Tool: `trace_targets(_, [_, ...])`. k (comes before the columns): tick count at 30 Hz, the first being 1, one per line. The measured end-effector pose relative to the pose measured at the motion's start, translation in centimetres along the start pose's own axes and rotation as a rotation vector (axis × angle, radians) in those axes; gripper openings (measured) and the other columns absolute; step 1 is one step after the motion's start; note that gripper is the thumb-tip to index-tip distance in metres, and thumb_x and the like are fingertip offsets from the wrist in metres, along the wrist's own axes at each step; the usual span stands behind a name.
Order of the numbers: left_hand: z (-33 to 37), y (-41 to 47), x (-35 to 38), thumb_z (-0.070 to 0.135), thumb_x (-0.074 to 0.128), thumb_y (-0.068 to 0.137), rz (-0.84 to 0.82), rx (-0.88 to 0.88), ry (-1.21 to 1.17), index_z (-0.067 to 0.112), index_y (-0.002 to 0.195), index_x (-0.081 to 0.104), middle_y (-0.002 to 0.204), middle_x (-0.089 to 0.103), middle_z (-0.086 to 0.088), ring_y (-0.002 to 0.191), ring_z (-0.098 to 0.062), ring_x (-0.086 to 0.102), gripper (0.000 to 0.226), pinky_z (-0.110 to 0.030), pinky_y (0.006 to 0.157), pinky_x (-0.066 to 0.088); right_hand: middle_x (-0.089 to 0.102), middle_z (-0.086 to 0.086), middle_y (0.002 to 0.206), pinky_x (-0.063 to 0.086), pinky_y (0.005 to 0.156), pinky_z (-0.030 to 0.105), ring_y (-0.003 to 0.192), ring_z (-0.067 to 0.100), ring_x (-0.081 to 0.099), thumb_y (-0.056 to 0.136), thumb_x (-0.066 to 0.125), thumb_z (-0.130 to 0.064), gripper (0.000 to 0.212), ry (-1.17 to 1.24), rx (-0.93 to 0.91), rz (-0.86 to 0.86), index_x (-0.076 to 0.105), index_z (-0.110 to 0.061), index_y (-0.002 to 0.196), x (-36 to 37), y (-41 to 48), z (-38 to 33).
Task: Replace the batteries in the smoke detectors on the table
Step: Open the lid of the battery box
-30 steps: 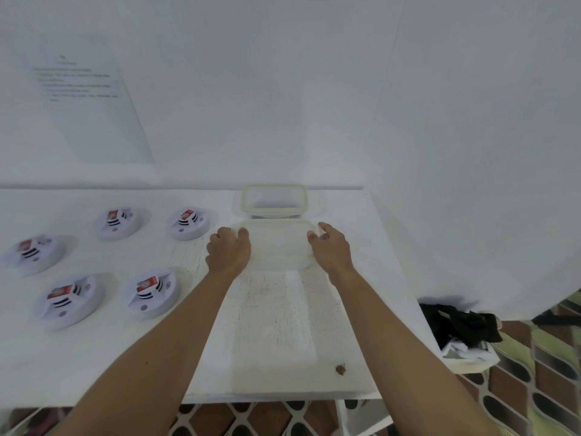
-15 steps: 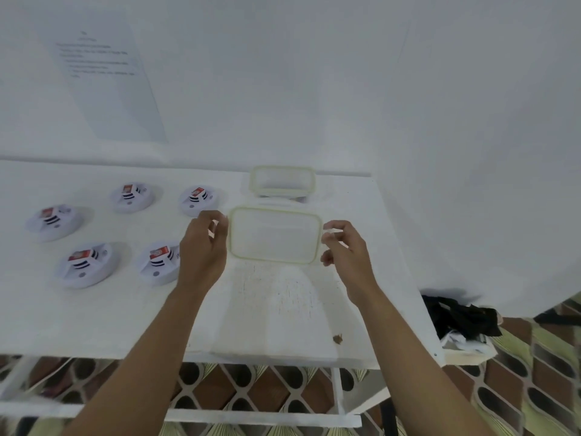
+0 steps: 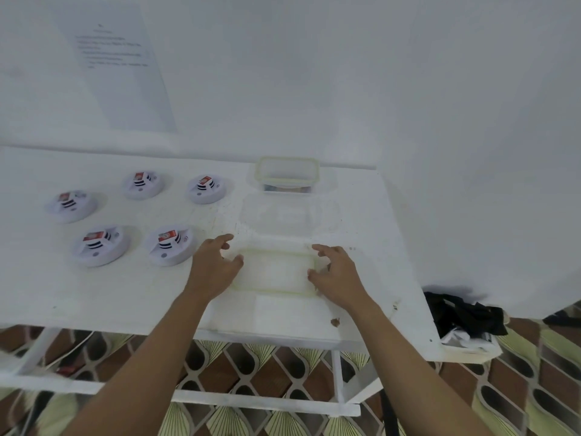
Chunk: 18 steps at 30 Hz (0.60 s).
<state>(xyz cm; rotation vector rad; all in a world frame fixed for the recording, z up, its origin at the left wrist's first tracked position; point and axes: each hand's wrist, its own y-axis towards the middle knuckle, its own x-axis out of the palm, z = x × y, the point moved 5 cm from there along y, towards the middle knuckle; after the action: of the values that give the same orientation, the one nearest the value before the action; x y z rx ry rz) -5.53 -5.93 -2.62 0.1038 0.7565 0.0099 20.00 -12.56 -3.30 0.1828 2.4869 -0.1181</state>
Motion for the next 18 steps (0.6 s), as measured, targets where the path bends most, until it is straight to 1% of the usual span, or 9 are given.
trace_targets(1, [0.1, 0.0, 0.4, 0.021, 0.069, 0.087, -0.017, 0.022, 0.041, 0.015, 0.127, 0.06, 0.114, 0.06, -0.004, 0.083, -0.017, 0.06, 0.042, -0.029, 0.085, 0.046, 0.049, 0.003, 0.13, 0.042, 0.089, 0.022, 0.094, 0.014, 0.052, 0.09, 0.067, -0.016, 0.059, -0.048, -0.014, -0.009, 0.049, -0.017, 0.146, 0.2, 0.0, -0.2])
trace_targets(3, [0.4, 0.0, 1.0, 0.017, 0.064, 0.09, -0.032, 0.066, 0.094, 0.01, 0.123, 0.065, 0.116, 0.063, -0.009, 0.09, -0.02, 0.062, 0.034, -0.025, 0.085, 0.043, 0.048, 0.004, 0.134, 0.039, 0.09, 0.021, 0.106, 0.014, 0.051, 0.091, 0.063, -0.017, 0.061, -0.136, -0.032, -0.021, 0.044, -0.012, 0.149, 0.6, 0.2, -0.4])
trace_targets(4, [0.5, 0.0, 1.2, 0.015, 0.063, 0.091, -0.03, 0.083, 0.11, 0.008, 0.121, 0.066, 0.116, 0.063, -0.011, 0.092, -0.02, 0.061, 0.031, -0.022, 0.084, 0.041, 0.048, 0.005, 0.134, 0.041, 0.092, 0.023, 0.111, 0.016, 0.053, 0.092, 0.061, -0.018, 0.059, -0.183, -0.035, -0.019, 0.045, -0.01, 0.149, 0.7, 0.3, -0.5])
trace_targets(6, [0.7, -0.1, 1.5, 0.011, 0.06, 0.091, -0.019, 0.109, 0.133, 0.004, 0.119, 0.067, 0.114, 0.062, -0.013, 0.093, -0.023, 0.06, 0.029, -0.021, 0.083, 0.038, 0.05, 0.007, 0.134, 0.045, 0.099, 0.032, 0.118, 0.023, 0.054, 0.093, 0.058, -0.023, 0.057, -0.292, -0.039, 0.002, 0.049, -0.01, 0.148, 0.8, 0.4, -0.4])
trace_targets(9, [0.8, -0.1, 1.7, 0.008, 0.06, 0.091, 0.003, 0.122, 0.16, 0.003, 0.118, 0.068, 0.111, 0.063, -0.014, 0.095, -0.025, 0.061, 0.029, -0.022, 0.083, 0.039, 0.052, 0.009, 0.135, 0.043, 0.104, 0.04, 0.121, 0.027, 0.053, 0.094, 0.057, -0.028, 0.055, -0.364, -0.048, 0.041, 0.051, -0.012, 0.146, 0.7, 0.4, -0.4])
trace_targets(11, [0.7, -0.3, 1.7, 0.008, 0.061, 0.091, 0.025, 0.124, 0.163, 0.003, 0.117, 0.068, 0.109, 0.063, -0.014, 0.091, -0.023, 0.061, 0.028, -0.021, 0.081, 0.038, 0.052, 0.01, 0.136, 0.044, 0.103, 0.04, 0.12, 0.028, 0.053, 0.094, 0.057, -0.028, 0.053, -0.374, -0.052, 0.04, 0.052, -0.013, 0.145, 0.6, 0.4, -0.2])
trace_targets(13, [0.7, -0.4, 1.8, 0.008, 0.061, 0.09, 0.045, 0.117, 0.158, 0.003, 0.116, 0.068, 0.109, 0.062, -0.013, 0.092, -0.023, 0.062, 0.027, -0.021, 0.081, 0.038, 0.051, 0.009, 0.137, 0.043, 0.103, 0.04, 0.122, 0.027, 0.052, 0.095, 0.056, -0.029, 0.054, -0.382, -0.054, 0.022, 0.051, -0.014, 0.146, 0.6, 0.5, -0.1])
trace_targets(16, [0.7, -0.5, 2.0, 0.009, 0.062, 0.089, 0.079, 0.057, 0.148, 0.004, 0.115, 0.068, 0.114, 0.06, -0.013, 0.095, -0.027, 0.062, 0.027, -0.024, 0.083, 0.039, 0.049, 0.007, 0.139, 0.042, 0.105, 0.04, 0.124, 0.026, 0.051, 0.096, 0.054, -0.032, 0.055, -0.374, -0.053, -0.014, 0.048, -0.015, 0.148, 0.6, 0.6, -0.2])
trace_targets(18, [1.1, -0.5, 1.9, 0.012, 0.063, 0.088, 0.129, 0.003, 0.124, 0.006, 0.115, 0.067, 0.119, 0.058, -0.015, 0.102, -0.03, 0.059, 0.028, -0.029, 0.088, 0.042, 0.051, 0.005, 0.139, 0.042, 0.106, 0.041, 0.126, 0.025, 0.049, 0.095, 0.054, -0.036, 0.055, -0.328, -0.041, -0.012, 0.049, -0.017, 0.147, 0.2, 0.6, -0.4])
